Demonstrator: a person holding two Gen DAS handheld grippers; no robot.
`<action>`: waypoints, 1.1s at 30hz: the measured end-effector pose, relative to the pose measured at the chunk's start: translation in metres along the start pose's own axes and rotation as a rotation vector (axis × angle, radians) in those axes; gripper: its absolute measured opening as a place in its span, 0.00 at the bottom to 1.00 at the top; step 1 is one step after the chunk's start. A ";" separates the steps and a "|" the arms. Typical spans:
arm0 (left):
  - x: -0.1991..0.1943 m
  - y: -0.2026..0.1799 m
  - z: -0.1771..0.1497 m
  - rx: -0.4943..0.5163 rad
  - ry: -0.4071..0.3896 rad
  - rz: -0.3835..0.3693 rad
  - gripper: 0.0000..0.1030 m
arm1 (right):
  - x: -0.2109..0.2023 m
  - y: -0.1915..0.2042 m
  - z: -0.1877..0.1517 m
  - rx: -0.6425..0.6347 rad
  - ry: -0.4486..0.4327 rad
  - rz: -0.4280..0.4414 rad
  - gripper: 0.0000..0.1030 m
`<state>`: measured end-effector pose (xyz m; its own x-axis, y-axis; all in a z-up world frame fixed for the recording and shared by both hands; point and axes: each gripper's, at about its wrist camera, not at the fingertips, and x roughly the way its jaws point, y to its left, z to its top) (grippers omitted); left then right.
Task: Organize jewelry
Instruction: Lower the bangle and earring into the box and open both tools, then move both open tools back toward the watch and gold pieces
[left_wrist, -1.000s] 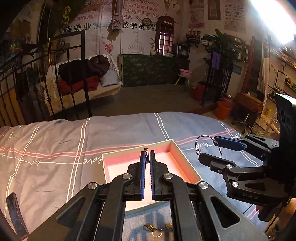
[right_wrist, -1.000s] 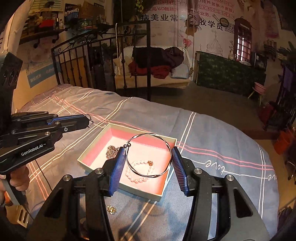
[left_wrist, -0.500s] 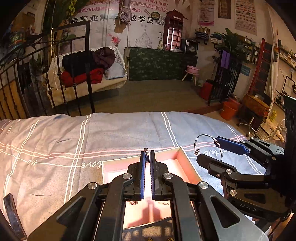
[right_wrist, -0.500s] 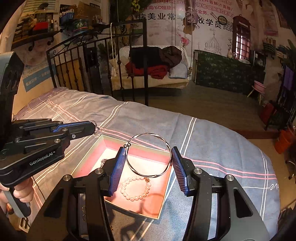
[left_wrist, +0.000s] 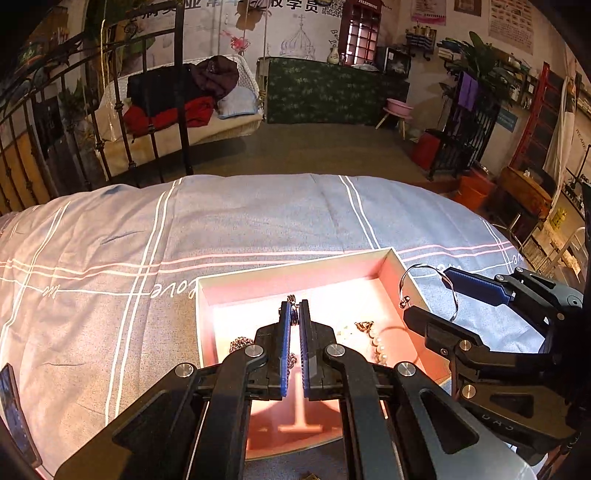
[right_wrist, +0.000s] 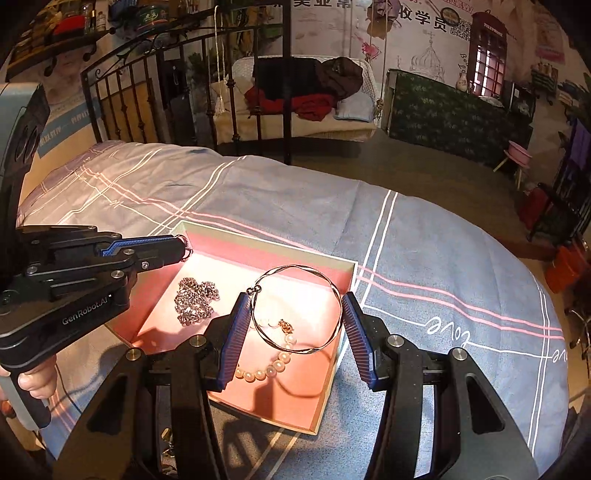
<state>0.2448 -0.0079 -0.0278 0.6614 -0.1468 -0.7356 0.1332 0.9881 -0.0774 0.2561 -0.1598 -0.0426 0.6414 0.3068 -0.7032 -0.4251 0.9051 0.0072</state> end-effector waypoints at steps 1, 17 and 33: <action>0.002 0.000 -0.001 0.000 0.006 0.001 0.05 | 0.002 0.001 -0.002 -0.002 0.004 0.000 0.50; 0.012 -0.008 -0.009 0.006 0.055 0.006 0.04 | 0.014 0.003 -0.017 -0.019 0.060 -0.004 0.50; -0.049 -0.004 -0.003 -0.008 -0.094 0.021 0.78 | -0.036 -0.001 -0.027 -0.022 -0.039 -0.055 0.80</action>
<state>0.2099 -0.0049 0.0068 0.7305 -0.1297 -0.6705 0.1131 0.9912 -0.0685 0.2158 -0.1804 -0.0365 0.6881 0.2686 -0.6741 -0.4025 0.9142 -0.0465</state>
